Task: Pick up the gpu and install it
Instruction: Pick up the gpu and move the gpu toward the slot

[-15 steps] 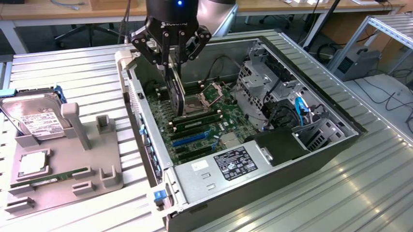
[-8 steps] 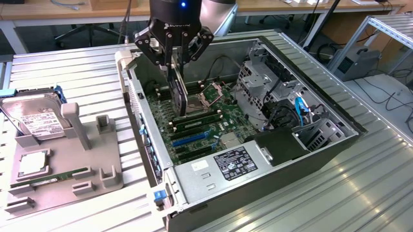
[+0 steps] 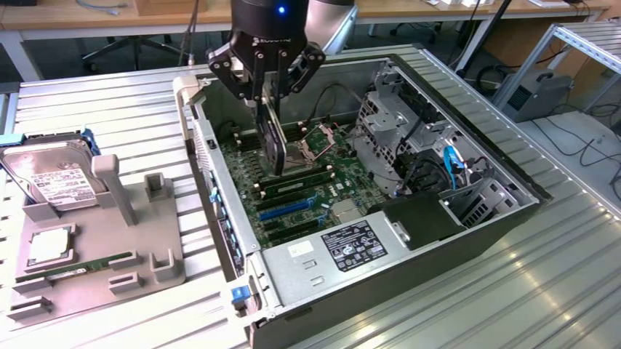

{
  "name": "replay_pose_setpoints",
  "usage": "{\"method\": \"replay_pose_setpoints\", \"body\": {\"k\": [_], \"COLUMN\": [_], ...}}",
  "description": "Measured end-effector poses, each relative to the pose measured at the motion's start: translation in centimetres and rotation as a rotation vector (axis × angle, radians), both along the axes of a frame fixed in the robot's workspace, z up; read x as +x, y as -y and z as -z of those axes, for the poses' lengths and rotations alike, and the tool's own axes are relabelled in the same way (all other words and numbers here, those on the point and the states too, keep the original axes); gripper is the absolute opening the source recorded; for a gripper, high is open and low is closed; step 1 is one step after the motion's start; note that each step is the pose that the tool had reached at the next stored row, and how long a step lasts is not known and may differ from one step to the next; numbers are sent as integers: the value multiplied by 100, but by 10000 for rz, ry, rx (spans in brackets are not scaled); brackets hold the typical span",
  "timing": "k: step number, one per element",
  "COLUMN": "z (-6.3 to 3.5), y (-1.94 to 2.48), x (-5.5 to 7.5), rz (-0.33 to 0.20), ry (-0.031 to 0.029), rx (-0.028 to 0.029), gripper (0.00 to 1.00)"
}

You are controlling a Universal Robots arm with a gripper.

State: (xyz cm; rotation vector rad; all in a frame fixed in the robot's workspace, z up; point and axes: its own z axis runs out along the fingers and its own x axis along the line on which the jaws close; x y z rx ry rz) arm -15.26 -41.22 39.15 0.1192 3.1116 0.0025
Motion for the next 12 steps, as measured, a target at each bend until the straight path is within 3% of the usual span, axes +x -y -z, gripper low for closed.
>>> {"method": "replay_pose_setpoints", "body": {"k": [12], "z": [31], "y": [0], "x": [82], "rz": [0], "ry": [0], "rx": [0], "gripper": [27]}}
